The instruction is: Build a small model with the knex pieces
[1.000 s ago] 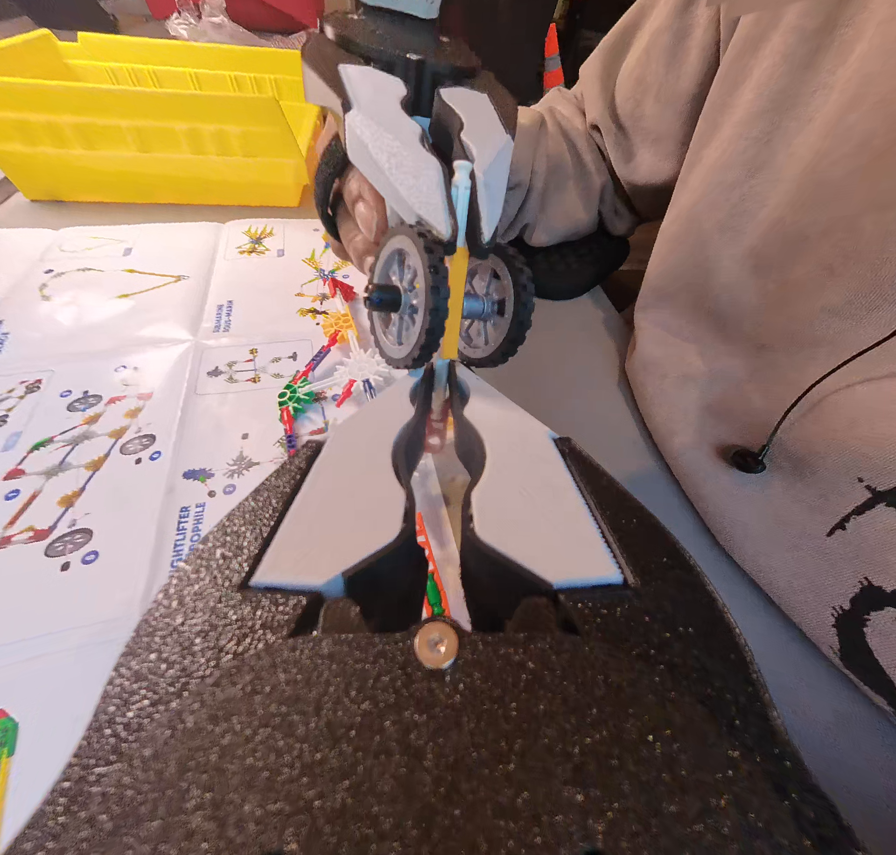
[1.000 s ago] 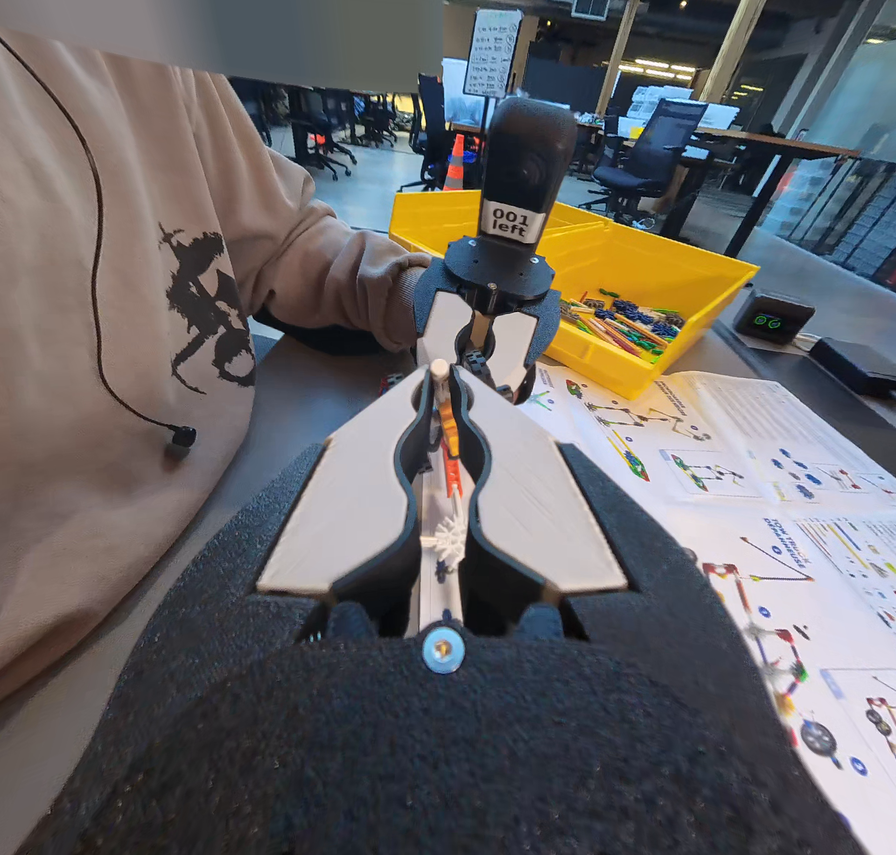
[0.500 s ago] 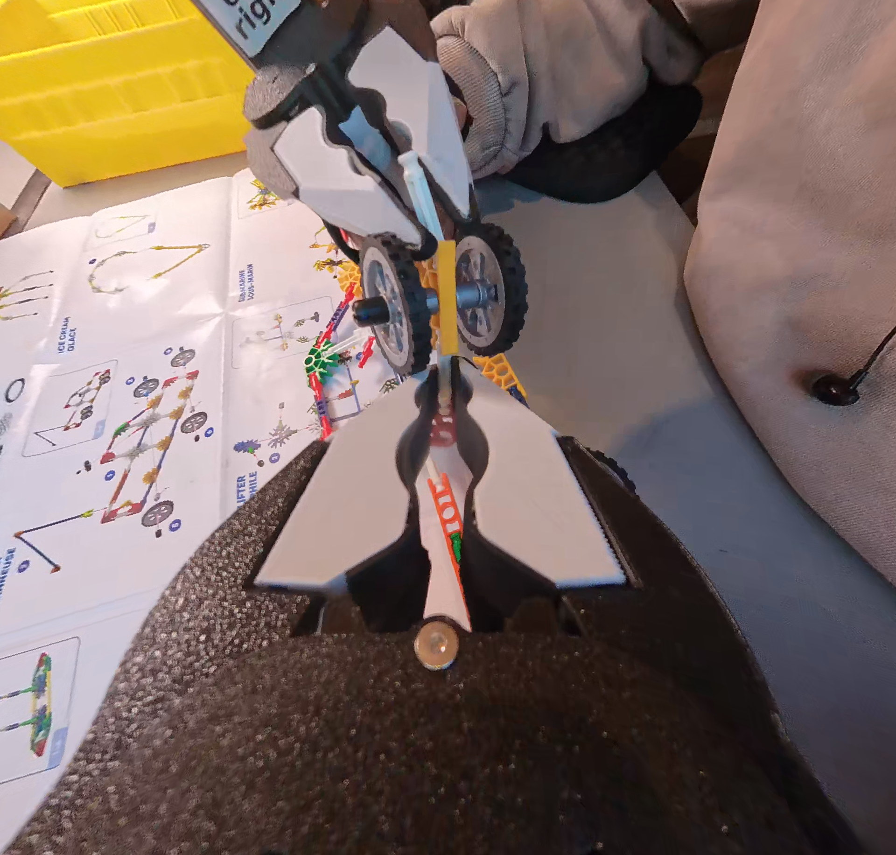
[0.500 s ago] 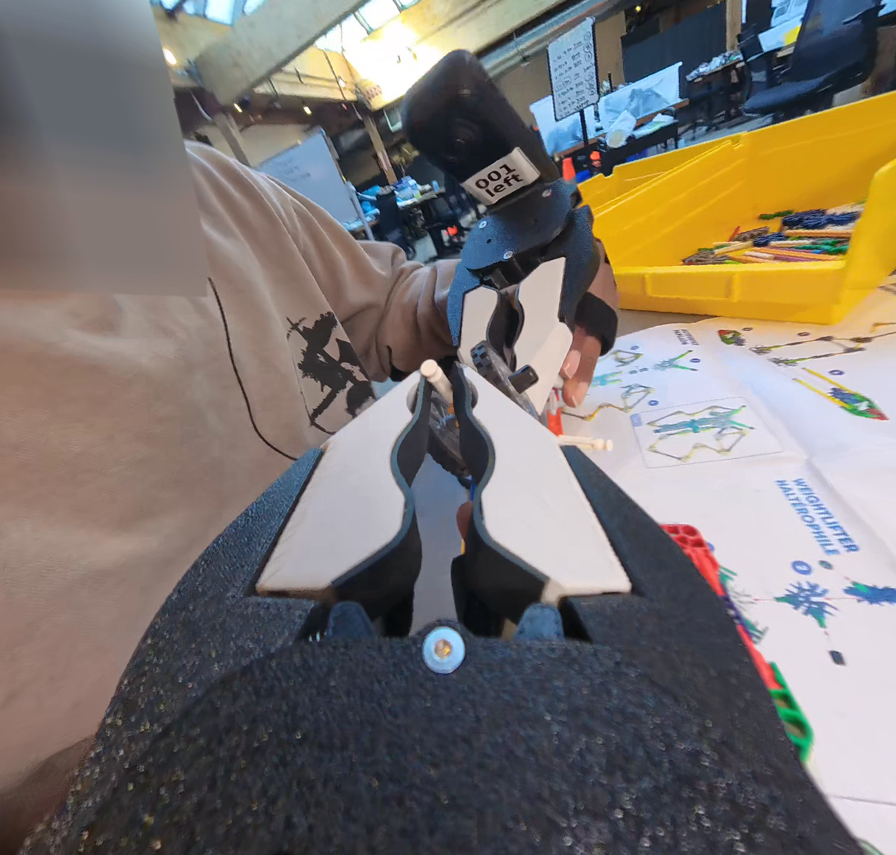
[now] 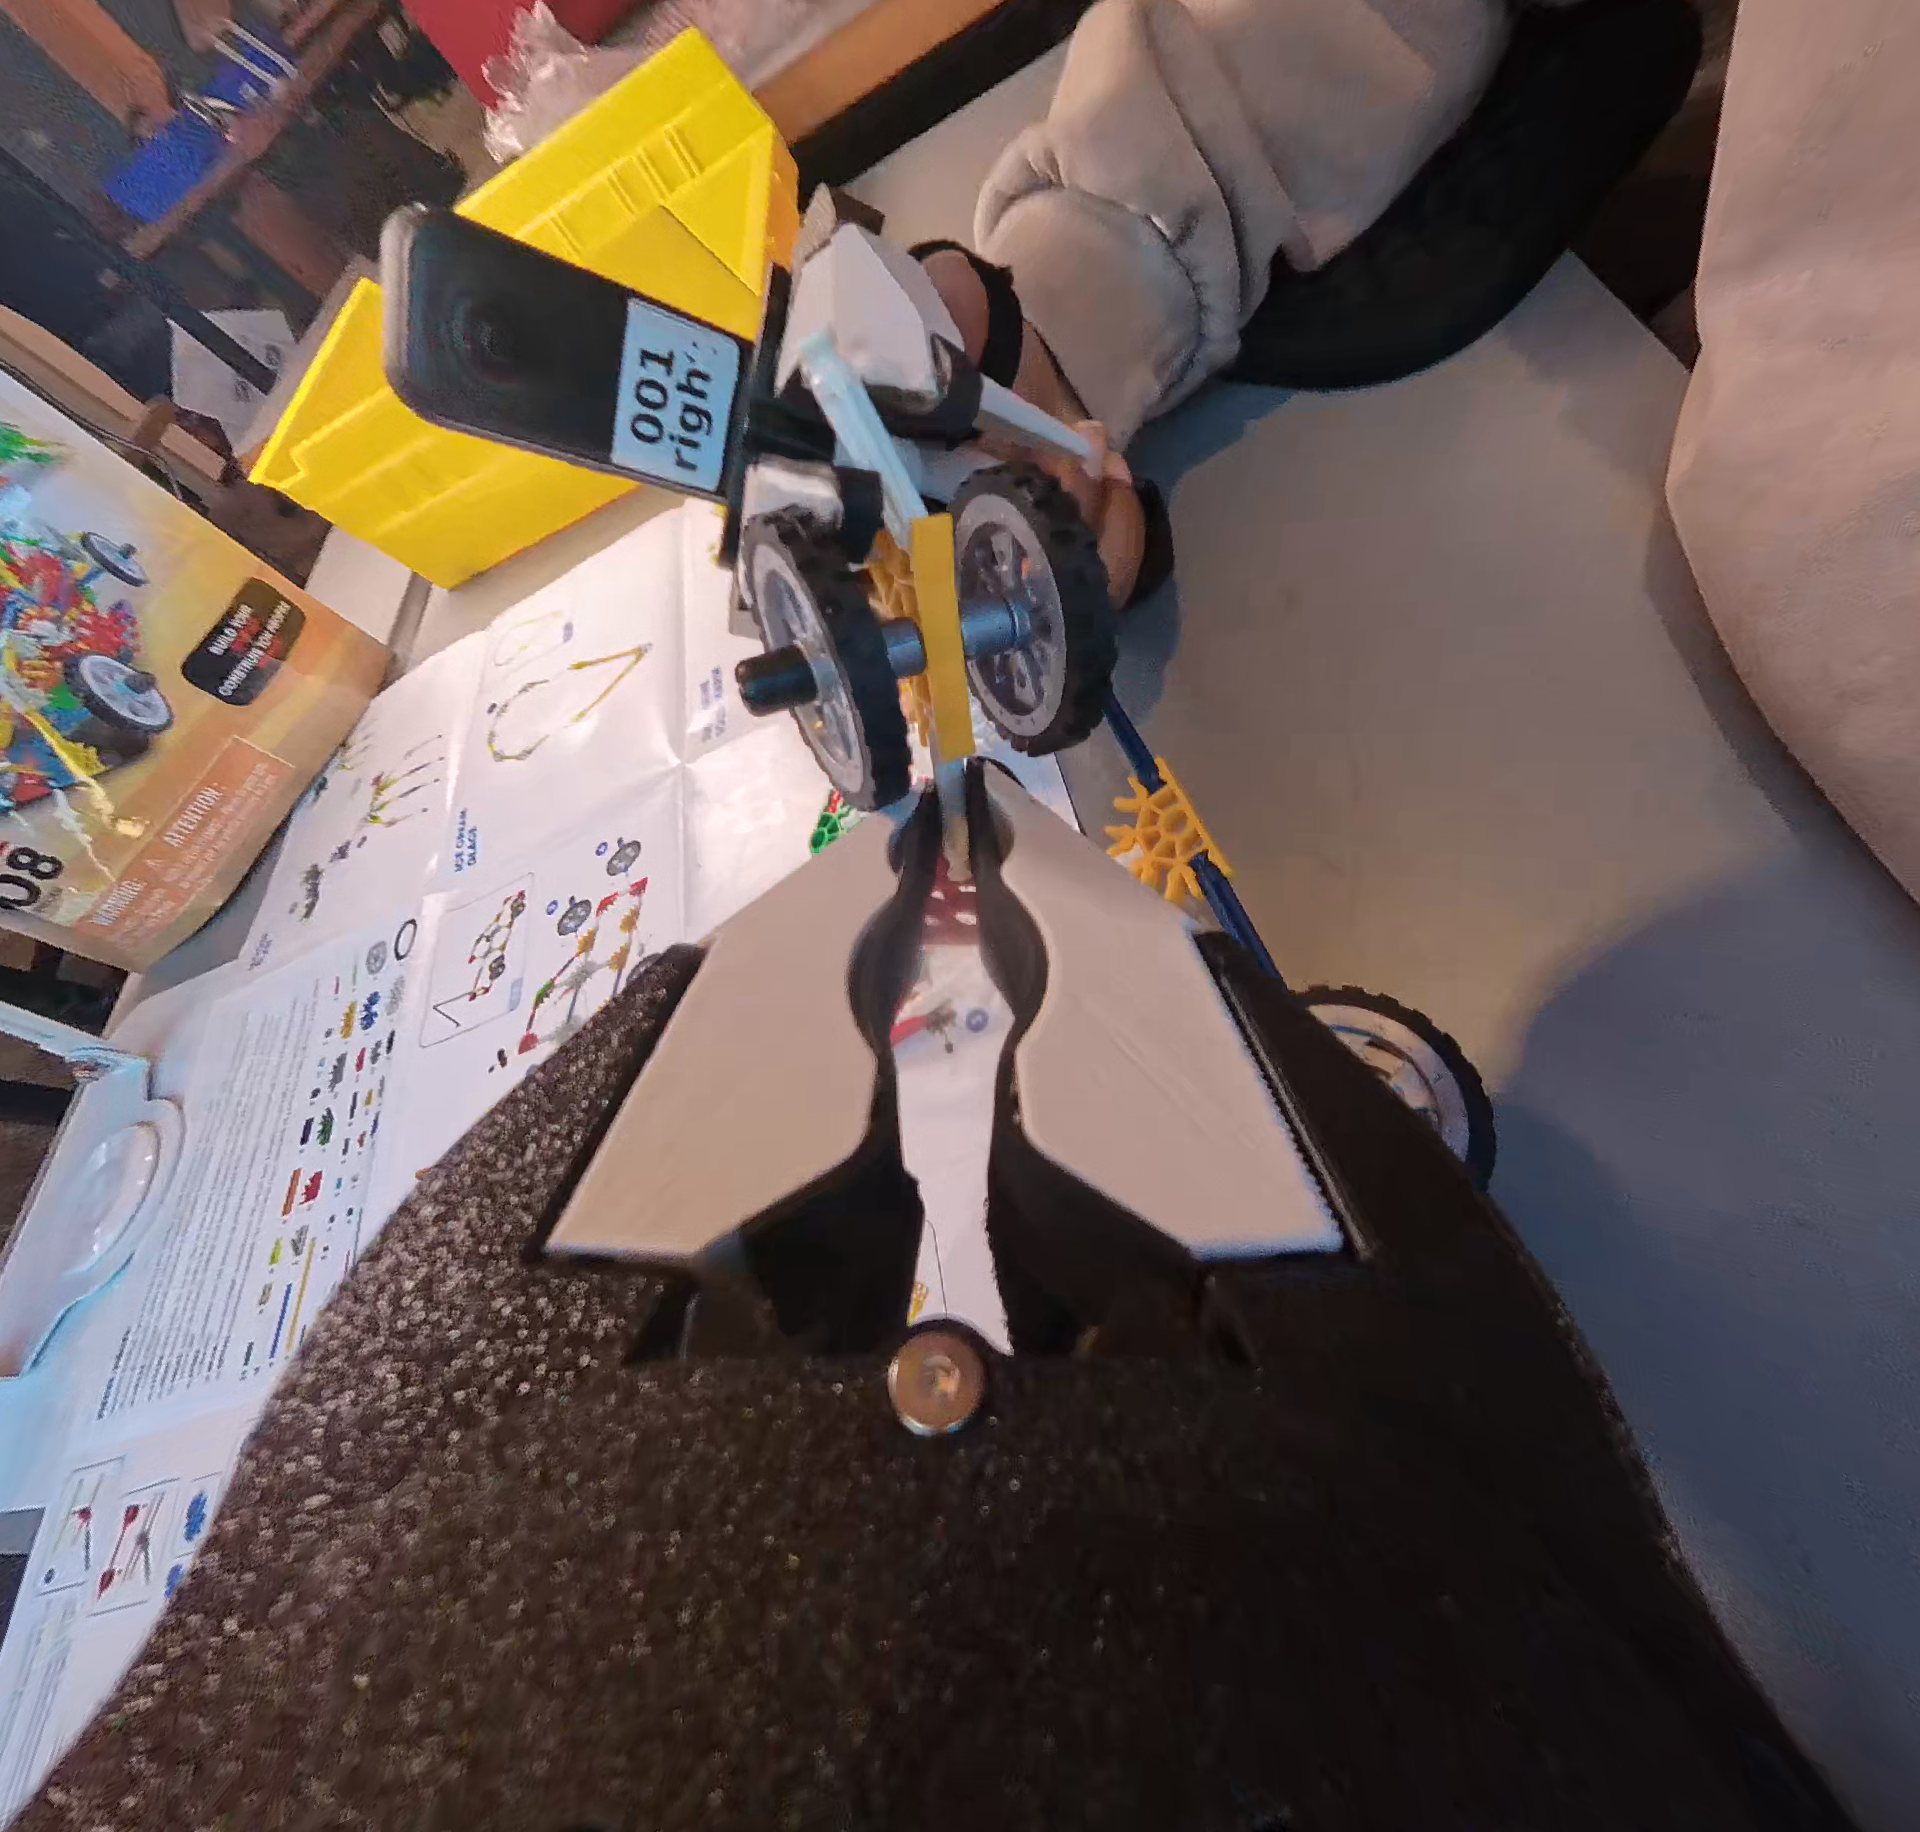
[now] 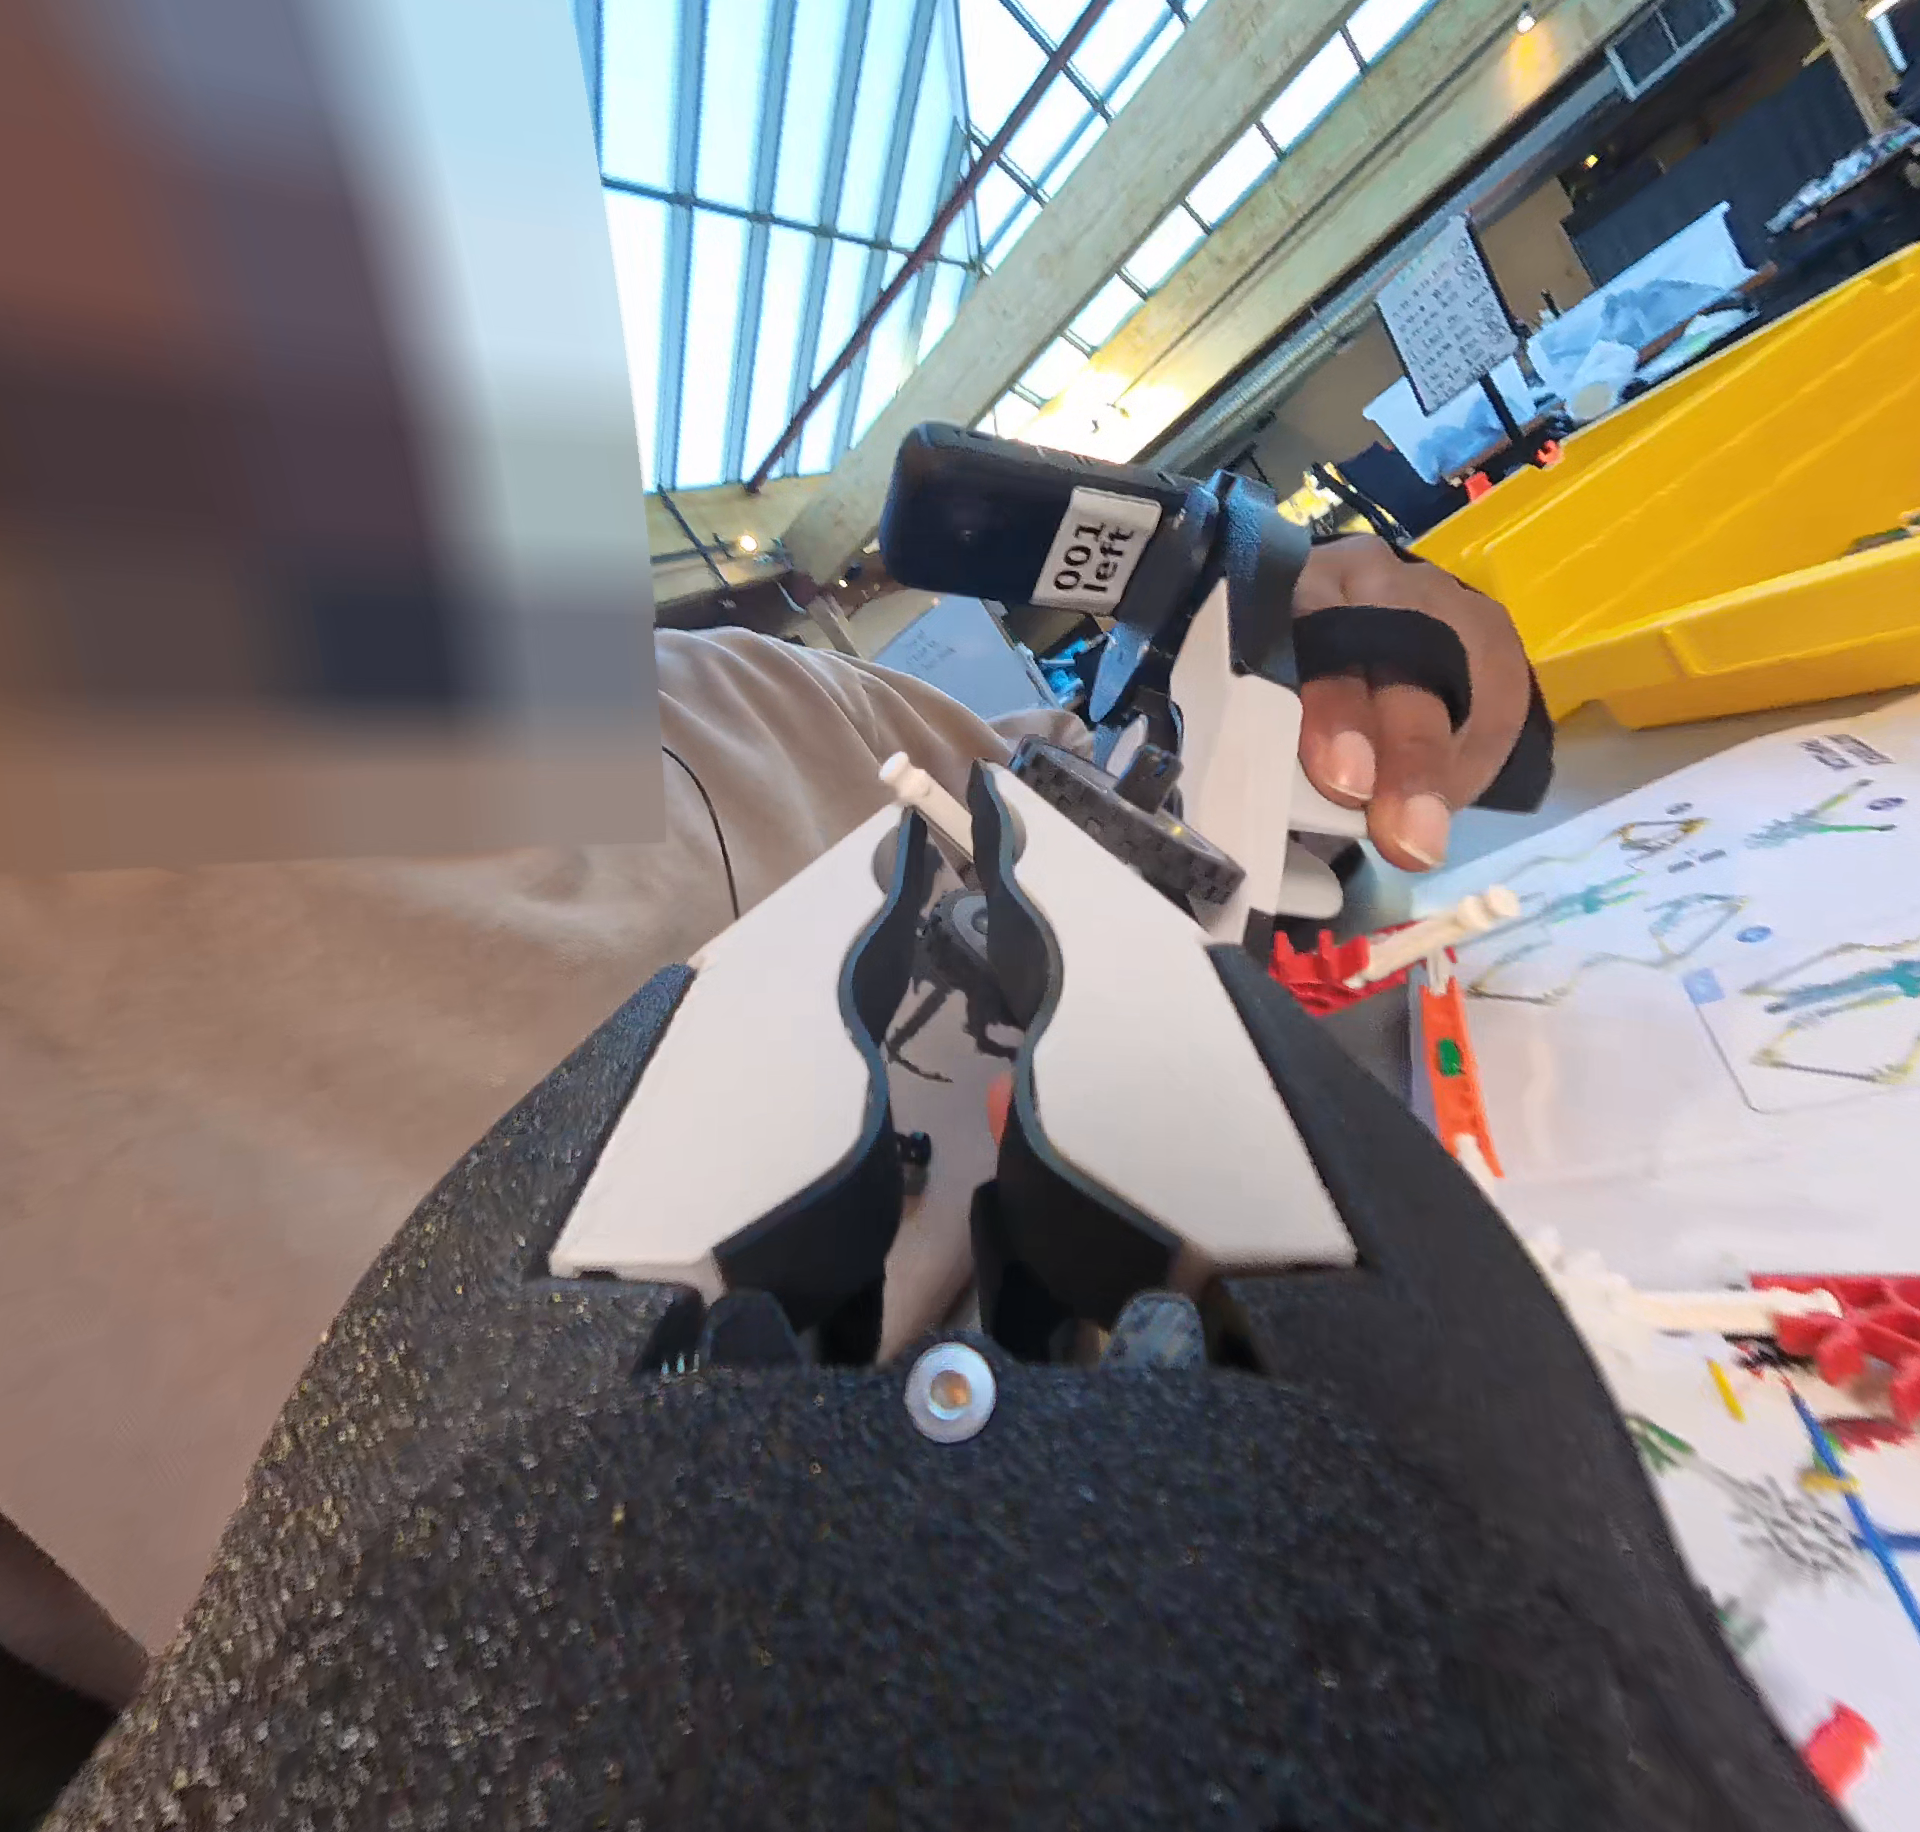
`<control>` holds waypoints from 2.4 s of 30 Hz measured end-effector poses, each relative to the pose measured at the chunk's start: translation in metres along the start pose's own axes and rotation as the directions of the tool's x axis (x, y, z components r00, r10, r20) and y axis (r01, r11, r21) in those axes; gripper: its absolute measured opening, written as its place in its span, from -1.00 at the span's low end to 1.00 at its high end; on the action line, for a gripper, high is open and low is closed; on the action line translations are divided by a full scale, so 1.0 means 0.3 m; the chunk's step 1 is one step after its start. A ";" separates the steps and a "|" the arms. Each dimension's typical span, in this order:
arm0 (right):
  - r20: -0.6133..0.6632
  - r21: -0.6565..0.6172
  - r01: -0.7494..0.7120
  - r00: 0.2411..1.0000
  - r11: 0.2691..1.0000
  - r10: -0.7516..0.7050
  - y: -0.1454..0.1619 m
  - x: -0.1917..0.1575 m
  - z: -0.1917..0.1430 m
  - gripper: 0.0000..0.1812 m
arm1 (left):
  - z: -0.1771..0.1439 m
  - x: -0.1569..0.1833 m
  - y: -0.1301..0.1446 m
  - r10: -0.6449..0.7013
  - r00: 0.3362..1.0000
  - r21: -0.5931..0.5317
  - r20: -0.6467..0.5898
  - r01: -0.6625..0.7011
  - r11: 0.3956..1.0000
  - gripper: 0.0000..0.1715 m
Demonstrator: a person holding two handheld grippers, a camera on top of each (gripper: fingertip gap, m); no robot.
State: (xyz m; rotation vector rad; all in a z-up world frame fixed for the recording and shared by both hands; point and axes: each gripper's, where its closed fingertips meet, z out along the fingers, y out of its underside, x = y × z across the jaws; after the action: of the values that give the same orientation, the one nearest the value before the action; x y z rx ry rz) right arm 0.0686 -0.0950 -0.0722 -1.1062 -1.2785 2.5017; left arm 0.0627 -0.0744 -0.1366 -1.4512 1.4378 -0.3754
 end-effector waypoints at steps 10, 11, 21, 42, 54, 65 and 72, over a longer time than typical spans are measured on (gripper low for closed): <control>-0.010 0.128 0.016 1.000 0.992 -0.015 -0.103 0.007 -0.036 -0.90 | -0.012 -0.043 -0.047 -0.049 0.996 0.084 0.077 0.043 0.996 -0.94; -0.054 0.090 0.059 0.997 0.994 -0.055 -0.097 0.016 -0.037 -0.89 | -0.016 -0.045 -0.043 -0.074 0.995 0.090 0.069 0.067 0.994 -0.94; -0.328 -0.434 0.539 0.652 0.722 -0.684 -0.068 0.056 -0.054 -0.95 | -0.015 -0.029 0.009 -0.391 0.917 0.094 -0.080 0.398 0.913 -0.97; -0.444 -0.661 0.490 0.356 0.568 -0.823 -0.104 0.151 -0.111 -0.95 | -0.021 -0.089 0.031 -0.753 0.627 0.091 -0.203 0.777 0.623 -0.95; -0.541 -0.682 0.518 0.117 0.516 -0.833 -0.226 0.164 -0.151 -1.00 | -0.013 -0.118 -0.065 -0.725 0.680 0.159 -0.107 0.732 0.663 -0.97; -0.430 -0.246 0.419 0.761 0.874 -0.486 -0.160 0.076 -0.079 -0.68 | -0.007 -0.069 -0.051 -0.684 0.692 0.113 -0.231 0.718 0.687 -0.97; -0.365 -0.223 0.342 0.839 0.913 -0.404 -0.127 0.083 -0.064 -0.97 | 0.012 -0.019 -0.060 -0.696 0.648 0.061 -0.308 0.744 0.666 -0.97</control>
State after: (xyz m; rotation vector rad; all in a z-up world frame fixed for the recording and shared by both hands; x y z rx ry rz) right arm 0.0551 -0.0481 -0.0649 -1.1862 -1.4067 1.8010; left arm 0.0741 -0.0719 -0.1214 -1.8310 0.8981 -1.2189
